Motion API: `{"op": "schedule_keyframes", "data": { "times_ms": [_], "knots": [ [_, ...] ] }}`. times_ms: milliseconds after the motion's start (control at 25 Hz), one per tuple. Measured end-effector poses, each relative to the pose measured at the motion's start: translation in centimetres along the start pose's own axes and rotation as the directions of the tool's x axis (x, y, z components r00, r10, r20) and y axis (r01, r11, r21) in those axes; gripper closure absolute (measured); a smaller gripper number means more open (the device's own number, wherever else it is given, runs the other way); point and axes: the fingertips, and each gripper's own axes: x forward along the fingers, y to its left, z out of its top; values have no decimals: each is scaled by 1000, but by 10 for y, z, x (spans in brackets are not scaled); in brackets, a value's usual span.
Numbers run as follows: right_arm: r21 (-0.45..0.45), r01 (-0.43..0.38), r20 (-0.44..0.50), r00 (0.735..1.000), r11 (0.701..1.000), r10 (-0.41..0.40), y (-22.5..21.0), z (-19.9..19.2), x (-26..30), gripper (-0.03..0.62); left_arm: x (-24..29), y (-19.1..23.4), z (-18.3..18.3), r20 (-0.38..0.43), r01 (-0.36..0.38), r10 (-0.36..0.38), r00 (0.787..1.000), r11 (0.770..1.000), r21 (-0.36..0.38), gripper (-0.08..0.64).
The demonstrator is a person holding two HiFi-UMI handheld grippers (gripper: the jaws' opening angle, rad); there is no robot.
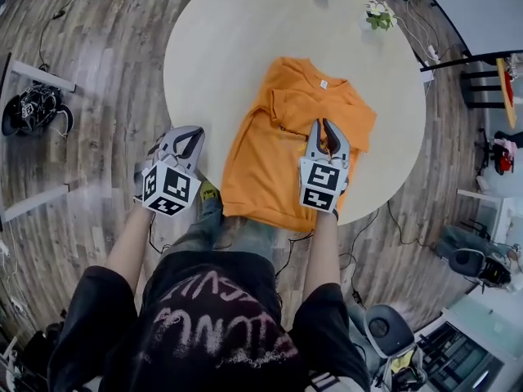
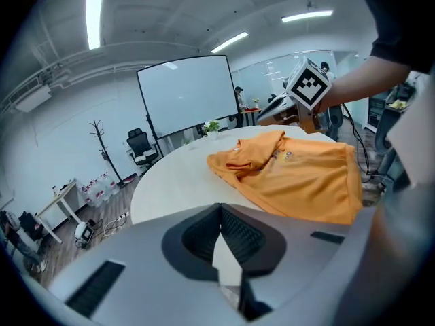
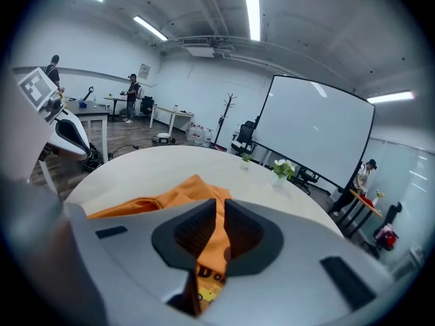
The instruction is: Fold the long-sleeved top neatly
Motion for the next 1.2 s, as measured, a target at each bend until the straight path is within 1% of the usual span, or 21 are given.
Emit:
{"op": "schedule_keyframes", "data": {
  "times_ms": [120, 200, 360, 480, 640, 760, 880, 1200],
  "knots": [
    [12, 46, -9, 999, 999, -46, -18, -4, -21, 578, 5, -10, 18, 31, 43, -44, 999, 999, 24, 548],
    [20, 63, -6, 998, 998, -63, -27, -5, -34, 586, 7, -15, 31, 61, 62, -64, 996, 997, 36, 548],
    [27, 74, 11, 997, 997, -74, -40, -10, -59, 586, 10, -31, 51, 109, 92, -99, 989, 993, 68, 546],
    [46, 61, 30, 998, 997, -63, -44, -16, -80, 586, 13, -43, 57, 109, 116, -125, 986, 989, 89, 548],
    [44, 72, 18, 997, 996, -72, -54, -33, -101, 586, 17, -52, 70, 125, 130, -142, 982, 986, 100, 548],
    [67, 82, 2, 997, 994, -83, -62, -50, -117, 586, 19, -61, 76, 122, 137, -149, 981, 985, 104, 548],
    [70, 68, -5, 998, 995, -68, -67, -68, -135, 586, 20, -77, 79, 112, 147, -160, 981, 982, 117, 548],
    [9, -10, -43, 999, 1000, 10, -59, -116, -188, 586, -5, -128, 71, 60, 133, -147, 987, 974, 184, 548]
  ]
}}
